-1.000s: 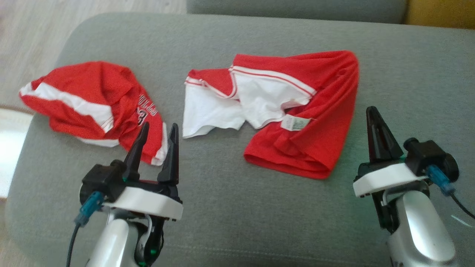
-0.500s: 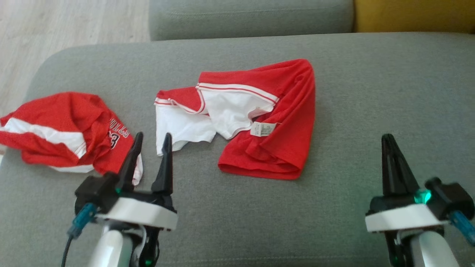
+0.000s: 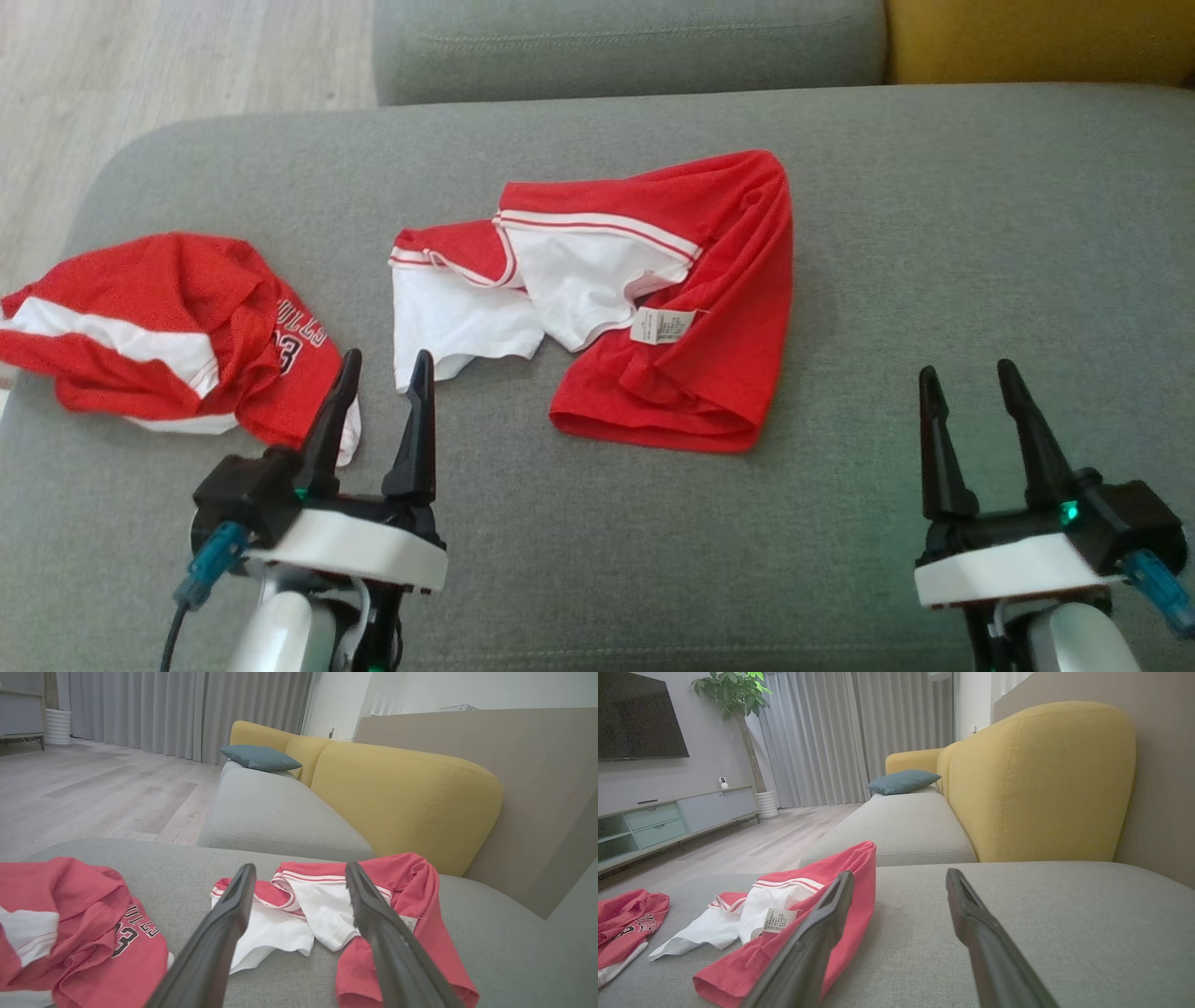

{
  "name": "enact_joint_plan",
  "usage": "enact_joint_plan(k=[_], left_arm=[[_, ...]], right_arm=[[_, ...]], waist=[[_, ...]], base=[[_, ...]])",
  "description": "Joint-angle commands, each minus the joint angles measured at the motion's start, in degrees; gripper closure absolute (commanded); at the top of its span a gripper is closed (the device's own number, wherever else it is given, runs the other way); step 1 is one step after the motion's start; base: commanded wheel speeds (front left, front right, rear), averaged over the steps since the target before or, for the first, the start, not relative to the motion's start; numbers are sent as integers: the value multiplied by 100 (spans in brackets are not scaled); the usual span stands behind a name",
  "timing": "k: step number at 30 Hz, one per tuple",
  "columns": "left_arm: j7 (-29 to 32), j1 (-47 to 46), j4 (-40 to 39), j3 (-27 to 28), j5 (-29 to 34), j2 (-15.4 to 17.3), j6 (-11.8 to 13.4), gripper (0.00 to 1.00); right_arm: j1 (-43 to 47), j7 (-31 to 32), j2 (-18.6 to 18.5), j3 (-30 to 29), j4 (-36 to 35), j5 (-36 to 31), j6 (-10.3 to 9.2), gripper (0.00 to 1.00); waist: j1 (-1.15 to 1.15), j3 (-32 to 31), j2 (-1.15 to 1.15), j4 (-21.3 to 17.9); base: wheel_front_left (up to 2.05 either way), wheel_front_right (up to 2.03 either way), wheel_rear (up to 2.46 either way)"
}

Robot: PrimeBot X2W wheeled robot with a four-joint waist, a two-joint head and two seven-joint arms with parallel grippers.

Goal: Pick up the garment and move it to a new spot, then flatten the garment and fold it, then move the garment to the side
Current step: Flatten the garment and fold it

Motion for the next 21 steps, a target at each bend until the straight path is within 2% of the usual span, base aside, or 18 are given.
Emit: enact_joint_plan(k=[1,7,14,21], left_arm=[[-68,-177,-148,150,9,15,18,0],[-68,-301,-109,35,-9,15,25,0],[-68,-455,-56,-99,-58,15,26,0],[-68,-609,-30,-313,-125,15,53,0]], right_arm=[[-242,-62,-30,157,-145,-51,-4,0],[-514,34,-30,522,140,171,-4,0],[-1218,780,-30,1047,742,623,-4,0],[-1903,1359,-30,886,1647,987,-4,0]], waist=[[0,49,0,57],[0,261,0,336],[0,602,0,753],[0,870,0,1168]], base=[[0,0,0],[0,0,0],[0,0,0],[0,0,0]])
